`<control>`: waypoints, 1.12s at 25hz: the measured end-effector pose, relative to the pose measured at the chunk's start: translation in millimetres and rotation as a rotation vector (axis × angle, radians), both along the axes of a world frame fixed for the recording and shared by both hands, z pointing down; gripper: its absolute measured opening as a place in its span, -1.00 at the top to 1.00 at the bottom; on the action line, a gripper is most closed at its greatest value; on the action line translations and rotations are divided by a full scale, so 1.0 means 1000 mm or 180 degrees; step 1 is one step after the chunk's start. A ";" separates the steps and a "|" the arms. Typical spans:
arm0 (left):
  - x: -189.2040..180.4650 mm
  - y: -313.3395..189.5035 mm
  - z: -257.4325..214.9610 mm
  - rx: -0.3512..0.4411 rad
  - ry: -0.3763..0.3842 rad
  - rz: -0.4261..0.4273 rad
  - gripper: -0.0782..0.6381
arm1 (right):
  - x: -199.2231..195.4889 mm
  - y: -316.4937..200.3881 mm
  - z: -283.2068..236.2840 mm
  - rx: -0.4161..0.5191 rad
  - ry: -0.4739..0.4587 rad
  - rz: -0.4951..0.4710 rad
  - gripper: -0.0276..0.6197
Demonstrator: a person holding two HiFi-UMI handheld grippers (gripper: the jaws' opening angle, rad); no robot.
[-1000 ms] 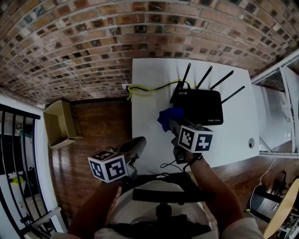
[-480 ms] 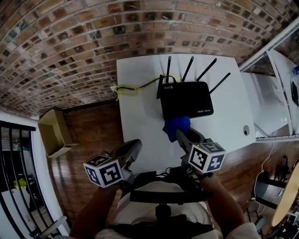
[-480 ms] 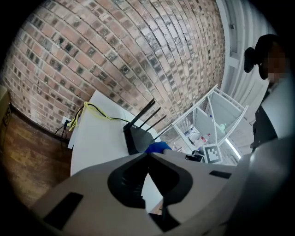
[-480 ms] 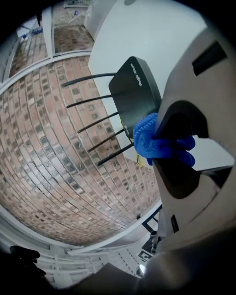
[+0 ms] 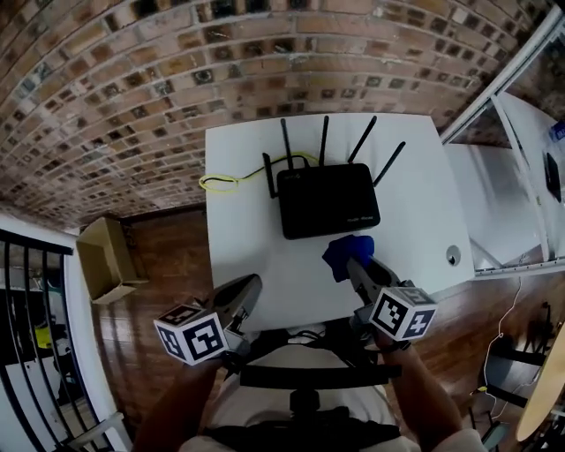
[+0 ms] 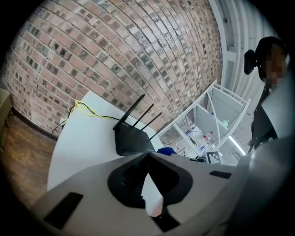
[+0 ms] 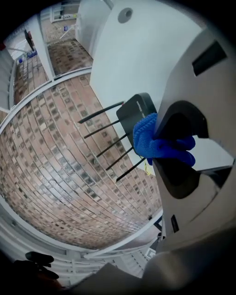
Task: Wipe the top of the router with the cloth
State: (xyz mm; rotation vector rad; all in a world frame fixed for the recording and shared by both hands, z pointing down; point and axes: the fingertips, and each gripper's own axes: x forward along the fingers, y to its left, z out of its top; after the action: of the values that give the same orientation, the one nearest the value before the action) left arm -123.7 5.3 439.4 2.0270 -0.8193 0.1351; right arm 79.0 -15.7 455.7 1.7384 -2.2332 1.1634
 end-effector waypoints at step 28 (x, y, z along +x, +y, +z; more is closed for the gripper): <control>0.272 0.080 -0.026 0.0085 -0.0326 -0.0409 0.69 | 0.301 0.055 -0.004 0.0186 0.0049 -0.0427 0.57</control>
State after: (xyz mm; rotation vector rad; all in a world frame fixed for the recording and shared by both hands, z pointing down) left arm 148.6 85.0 413.4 1.9989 -1.0179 0.1570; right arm 379.8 39.7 451.4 1.5826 -2.3559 1.0638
